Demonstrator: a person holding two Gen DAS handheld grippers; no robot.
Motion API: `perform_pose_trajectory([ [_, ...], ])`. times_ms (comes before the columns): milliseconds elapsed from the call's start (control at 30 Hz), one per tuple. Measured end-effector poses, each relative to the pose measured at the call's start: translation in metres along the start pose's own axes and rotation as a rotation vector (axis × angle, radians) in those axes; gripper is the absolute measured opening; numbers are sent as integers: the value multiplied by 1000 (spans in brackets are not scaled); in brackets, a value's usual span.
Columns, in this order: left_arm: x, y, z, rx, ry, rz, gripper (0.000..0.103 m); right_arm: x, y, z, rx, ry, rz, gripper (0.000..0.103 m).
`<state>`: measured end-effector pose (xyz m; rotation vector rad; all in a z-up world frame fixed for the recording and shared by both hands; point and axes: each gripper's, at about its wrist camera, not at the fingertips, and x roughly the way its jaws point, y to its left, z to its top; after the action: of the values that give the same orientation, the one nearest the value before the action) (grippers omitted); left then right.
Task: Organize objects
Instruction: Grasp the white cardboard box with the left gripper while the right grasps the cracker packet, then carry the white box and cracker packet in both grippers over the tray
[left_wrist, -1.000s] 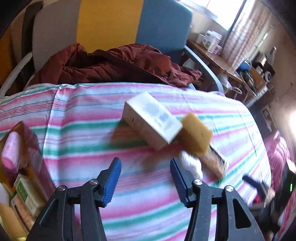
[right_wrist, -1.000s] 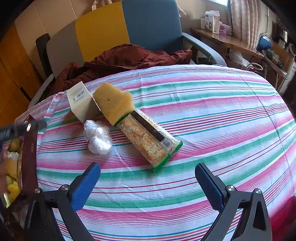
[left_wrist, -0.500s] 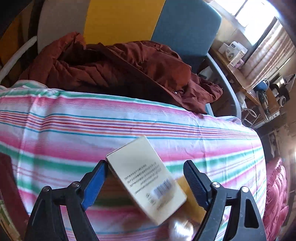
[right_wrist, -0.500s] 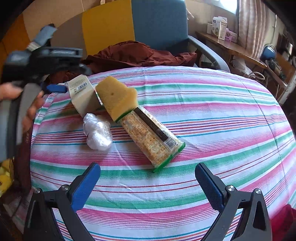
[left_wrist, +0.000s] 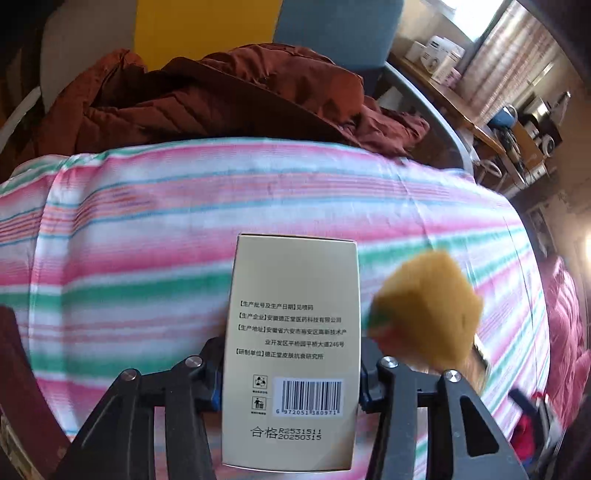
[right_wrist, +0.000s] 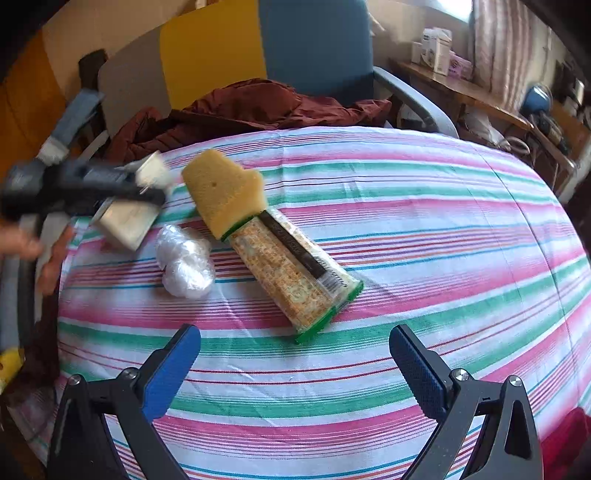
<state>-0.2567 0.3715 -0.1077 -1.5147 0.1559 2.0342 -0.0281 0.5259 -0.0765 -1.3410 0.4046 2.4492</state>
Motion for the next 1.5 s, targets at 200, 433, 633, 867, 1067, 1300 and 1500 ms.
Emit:
perform_pose_trajectory([
  [200,-17,-8,-40,54,13,-2,50,2,-7,4,40,6,-1,102],
  [433,-49,-28,-64,134,-46,-15,50,23,5,29,-125,44,-46,102],
  [633,-78,-30,-83,143,-105,-38,50,53,14,46,-235,74,-84,99],
  [867,-119,-25,-114,164,-212,-10,50,59,17,43,-223,132,-13,51],
  [1067,-155,-18,-143,186,-312,49,50,41,18,14,-215,180,-15,51],
  [1300,-189,0,-177,186,-396,131,50,20,24,-20,-197,202,-15,51],
  [1500,-210,15,-200,177,-440,180,50,10,38,-38,-183,203,-4,51],
])
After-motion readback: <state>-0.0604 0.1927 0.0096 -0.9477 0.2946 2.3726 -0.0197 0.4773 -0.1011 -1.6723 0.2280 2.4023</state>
